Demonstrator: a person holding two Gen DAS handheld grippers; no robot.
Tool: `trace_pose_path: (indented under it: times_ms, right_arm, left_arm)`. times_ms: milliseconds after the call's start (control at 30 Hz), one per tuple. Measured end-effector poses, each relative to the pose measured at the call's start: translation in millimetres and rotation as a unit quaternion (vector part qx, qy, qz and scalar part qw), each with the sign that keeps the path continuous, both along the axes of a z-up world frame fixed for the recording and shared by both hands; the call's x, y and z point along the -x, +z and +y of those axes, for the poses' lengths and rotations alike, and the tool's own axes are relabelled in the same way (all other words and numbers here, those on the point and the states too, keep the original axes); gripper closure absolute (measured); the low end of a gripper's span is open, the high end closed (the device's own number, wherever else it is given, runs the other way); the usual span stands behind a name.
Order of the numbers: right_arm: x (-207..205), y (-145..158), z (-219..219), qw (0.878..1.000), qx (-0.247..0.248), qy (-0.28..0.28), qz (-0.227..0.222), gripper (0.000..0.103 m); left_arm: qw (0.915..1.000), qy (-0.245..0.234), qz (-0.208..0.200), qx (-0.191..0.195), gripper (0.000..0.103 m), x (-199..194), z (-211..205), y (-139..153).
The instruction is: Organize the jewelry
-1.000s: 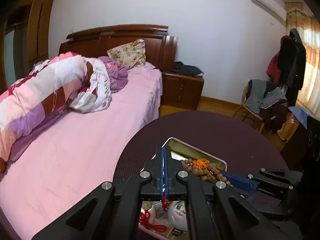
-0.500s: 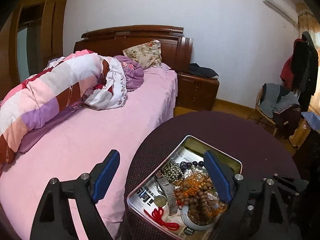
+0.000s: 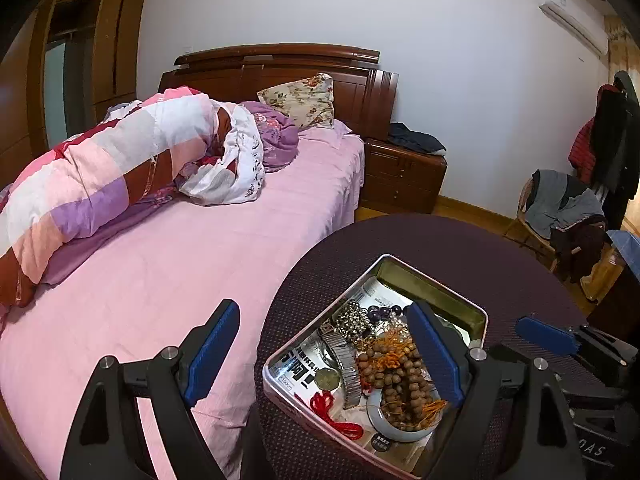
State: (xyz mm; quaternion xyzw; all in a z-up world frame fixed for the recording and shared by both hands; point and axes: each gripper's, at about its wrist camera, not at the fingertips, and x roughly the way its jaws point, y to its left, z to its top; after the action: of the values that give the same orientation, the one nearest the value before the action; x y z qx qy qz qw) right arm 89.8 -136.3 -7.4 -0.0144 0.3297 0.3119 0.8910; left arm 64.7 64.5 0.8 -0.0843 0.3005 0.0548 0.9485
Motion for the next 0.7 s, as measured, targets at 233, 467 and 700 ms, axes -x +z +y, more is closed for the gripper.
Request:
trace_pose_path:
  times_ms: [233, 467, 700]
  right_arm:
    - [-1.7, 1.5, 0.4, 1.0, -0.006, -0.003, -0.002, 0.046]
    - [-1.4, 0.9, 0.1, 1.0, -0.006, -0.003, -0.001, 0.046]
    - [-1.8, 0.9, 0.3, 1.0, -0.007, -0.004, -0.003, 0.046]
  left_arm:
    - [1.0, 0.002, 0.0, 0.0, 0.017, 0.5, 0.6, -0.6]
    - [1.0, 0.004, 0.001, 0.001, 0.017, 1.0, 1.7, -1.7]
    - [1.0, 0.005, 0.001, 0.001, 0.017, 0.1, 3.8, -1.7]
